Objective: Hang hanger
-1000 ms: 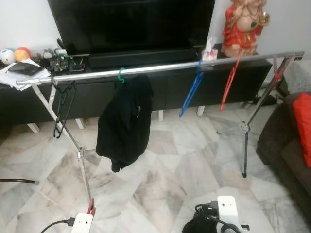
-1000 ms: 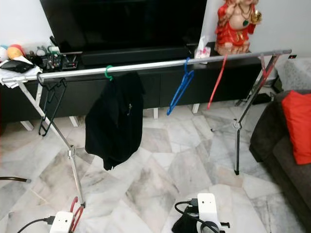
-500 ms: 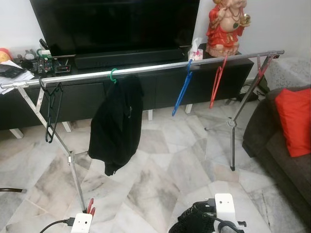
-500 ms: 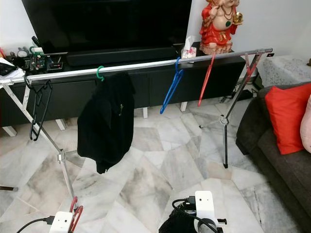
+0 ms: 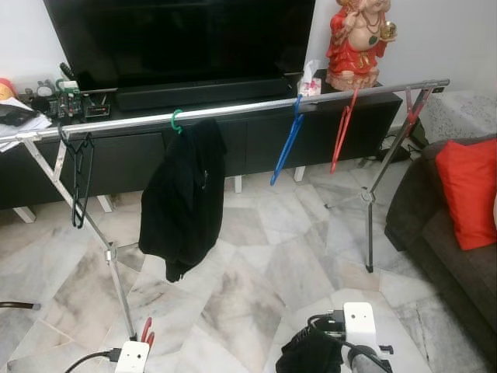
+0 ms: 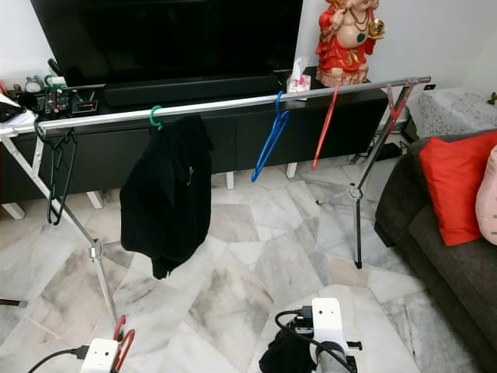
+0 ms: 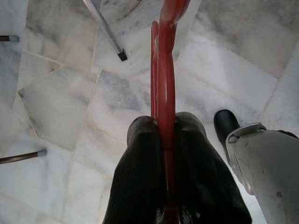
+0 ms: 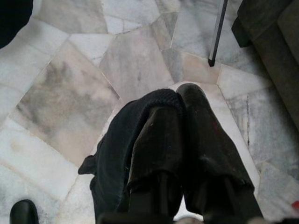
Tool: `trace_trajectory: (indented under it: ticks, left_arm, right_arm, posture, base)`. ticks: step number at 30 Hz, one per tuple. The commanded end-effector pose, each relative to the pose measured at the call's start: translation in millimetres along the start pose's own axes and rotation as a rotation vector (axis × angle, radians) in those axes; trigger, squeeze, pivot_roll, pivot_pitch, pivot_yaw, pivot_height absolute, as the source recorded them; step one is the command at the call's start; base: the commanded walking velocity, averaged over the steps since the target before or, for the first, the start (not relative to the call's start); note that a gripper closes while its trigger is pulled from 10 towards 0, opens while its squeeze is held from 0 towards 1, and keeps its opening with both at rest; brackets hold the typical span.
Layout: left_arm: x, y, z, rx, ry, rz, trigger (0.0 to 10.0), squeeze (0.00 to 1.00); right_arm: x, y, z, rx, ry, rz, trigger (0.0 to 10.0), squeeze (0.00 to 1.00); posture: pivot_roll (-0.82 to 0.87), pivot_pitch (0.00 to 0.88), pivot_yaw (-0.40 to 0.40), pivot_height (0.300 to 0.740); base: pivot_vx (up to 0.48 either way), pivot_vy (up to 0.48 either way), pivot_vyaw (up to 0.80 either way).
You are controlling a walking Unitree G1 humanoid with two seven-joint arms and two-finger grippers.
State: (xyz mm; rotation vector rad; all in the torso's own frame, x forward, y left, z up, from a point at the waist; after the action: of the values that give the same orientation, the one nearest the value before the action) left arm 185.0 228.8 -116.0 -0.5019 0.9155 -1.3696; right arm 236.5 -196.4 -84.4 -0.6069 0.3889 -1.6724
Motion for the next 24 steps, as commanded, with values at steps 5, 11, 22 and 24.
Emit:
trace_trajectory:
  ticks: [5, 11, 22, 24]
  left_arm:
    - [-0.2, -0.4, -1, 0.0, -0.001, -0.001, 10.0, 0.0]
    - [0.2, -0.4, -2, -0.002, 0.002, -0.004, 10.0, 0.0]
    - [0.7, -0.7, -3, -0.004, -0.001, -0.005, 10.0, 0.0]
    - [0.6, -0.6, -2, -0.004, -0.001, -0.004, 10.0, 0.0]
  right_arm:
    - [3.4, 6.0, 28, 0.115, 0.052, -0.011, 10.0, 0.0]
    - [8.9, 10.4, 55, 0.219, 0.092, -0.027, 10.0, 0.0]
    - [10.8, 11.0, 99, 0.401, 0.098, 0.007, 10.0, 0.0]
    - [6.8, 7.6, 103, 0.44, 0.051, 0.037, 10.0, 0.0]
  posture:
    - [-0.04, 0.0, 0.013, 0.74]
    - [-0.05, 0.0, 0.015, 0.74]
    - [-0.05, 0.0, 0.015, 0.74]
    - [-0.05, 0.0, 0.014, 0.74]
  base:
    - [-0.097, 0.0, 0.0]
    - [-0.249, 0.0, 0.0]
    - [-0.259, 0.0, 0.0]
    - [-0.279, 0.0, 0.0]
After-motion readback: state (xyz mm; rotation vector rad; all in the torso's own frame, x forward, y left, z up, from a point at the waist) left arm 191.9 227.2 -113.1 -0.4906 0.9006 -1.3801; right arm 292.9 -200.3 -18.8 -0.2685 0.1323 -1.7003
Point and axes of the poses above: a point about 5 cm out from each wrist's last joint towards the gripper, its own y axis pointing out of the wrist towards the gripper, its own z axis along the axis of the wrist's last joint, x = y × z, the point moved 4 cm from there along y, pointing out of the wrist towards the gripper, and after that the axes turned 2 degrees about y, right-handed, at the moved point
